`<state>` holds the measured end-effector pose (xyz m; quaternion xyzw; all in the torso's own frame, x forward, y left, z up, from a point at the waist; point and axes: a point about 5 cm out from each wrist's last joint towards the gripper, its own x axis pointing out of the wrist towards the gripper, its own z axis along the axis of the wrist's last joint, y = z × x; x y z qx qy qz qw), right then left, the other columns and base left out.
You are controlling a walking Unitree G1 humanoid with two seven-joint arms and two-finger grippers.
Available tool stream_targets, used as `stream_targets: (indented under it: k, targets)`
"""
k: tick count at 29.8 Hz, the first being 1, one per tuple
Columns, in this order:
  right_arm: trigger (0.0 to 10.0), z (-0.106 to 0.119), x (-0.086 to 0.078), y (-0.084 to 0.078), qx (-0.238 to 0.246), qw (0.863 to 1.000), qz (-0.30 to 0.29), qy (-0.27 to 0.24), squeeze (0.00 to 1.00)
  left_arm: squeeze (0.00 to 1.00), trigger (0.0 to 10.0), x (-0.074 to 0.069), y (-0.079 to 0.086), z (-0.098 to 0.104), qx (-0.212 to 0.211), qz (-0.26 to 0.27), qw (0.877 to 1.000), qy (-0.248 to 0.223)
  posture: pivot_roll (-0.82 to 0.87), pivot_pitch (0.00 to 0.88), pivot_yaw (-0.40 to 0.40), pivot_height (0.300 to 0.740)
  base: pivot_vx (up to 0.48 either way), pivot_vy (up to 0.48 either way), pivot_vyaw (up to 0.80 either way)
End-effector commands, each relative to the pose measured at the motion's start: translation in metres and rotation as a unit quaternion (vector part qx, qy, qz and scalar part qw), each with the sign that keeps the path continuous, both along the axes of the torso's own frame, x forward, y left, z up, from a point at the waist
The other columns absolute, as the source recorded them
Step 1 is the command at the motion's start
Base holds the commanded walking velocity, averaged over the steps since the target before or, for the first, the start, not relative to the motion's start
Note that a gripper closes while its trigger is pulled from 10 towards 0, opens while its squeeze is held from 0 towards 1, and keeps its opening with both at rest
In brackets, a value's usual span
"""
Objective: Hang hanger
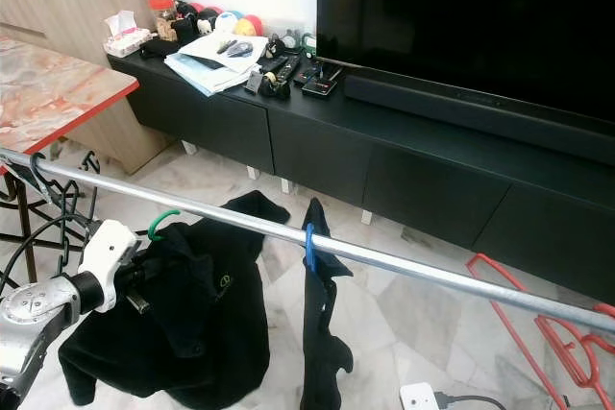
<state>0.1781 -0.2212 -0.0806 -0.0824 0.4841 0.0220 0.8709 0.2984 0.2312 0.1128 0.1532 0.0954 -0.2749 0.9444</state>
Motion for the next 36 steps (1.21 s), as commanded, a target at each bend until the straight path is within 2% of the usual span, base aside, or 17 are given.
stream_targets:
  k: [1,12,18,21,26,31,36]
  targets:
    - [10.0,-0.001,-0.002,0.001,0.000,1.000,0.002,0.006,0.00,0.00,10.0,0.004,0.002,0.003,0.010,0.013,1.000,-0.006,0.00,0.109,0.055,0.740,0.000,0.000,0.00]
    - [10.0,-0.002,-0.003,0.001,-0.001,1.000,0.002,0.006,0.00,0.00,10.0,0.013,-0.003,0.012,-0.013,0.024,0.999,-0.032,-0.01,0.110,0.060,0.740,0.000,0.000,0.00]
    - [10.0,-0.002,-0.003,0.001,-0.001,1.000,0.002,0.006,0.00,0.00,10.0,0.017,-0.001,0.016,-0.009,0.035,0.999,-0.038,-0.01,0.109,0.061,0.740,0.000,0.000,0.00]
    - [10.0,-0.002,-0.003,0.001,0.000,1.000,0.002,0.006,0.00,0.00,10.0,0.021,0.000,0.016,-0.014,0.056,0.998,-0.038,-0.01,0.112,0.061,0.740,0.000,0.000,0.00]
    - [10.0,-0.002,-0.003,0.001,0.000,1.000,0.002,0.007,0.00,0.00,10.0,0.026,0.006,0.012,0.004,0.089,0.996,-0.030,-0.01,0.115,0.061,0.740,0.000,0.000,0.00]
    - [10.0,-0.002,-0.003,0.001,-0.001,1.000,0.003,0.008,0.00,0.00,10.0,0.033,0.018,0.009,-0.003,0.155,0.988,-0.016,-0.01,0.117,0.060,0.740,0.000,0.000,0.00]
    - [10.0,-0.002,-0.003,0.001,-0.001,1.000,0.004,0.009,0.00,0.00,10.0,0.034,0.018,-0.003,0.020,0.172,0.985,0.015,0.00,0.118,0.060,0.740,0.000,0.000,0.00]
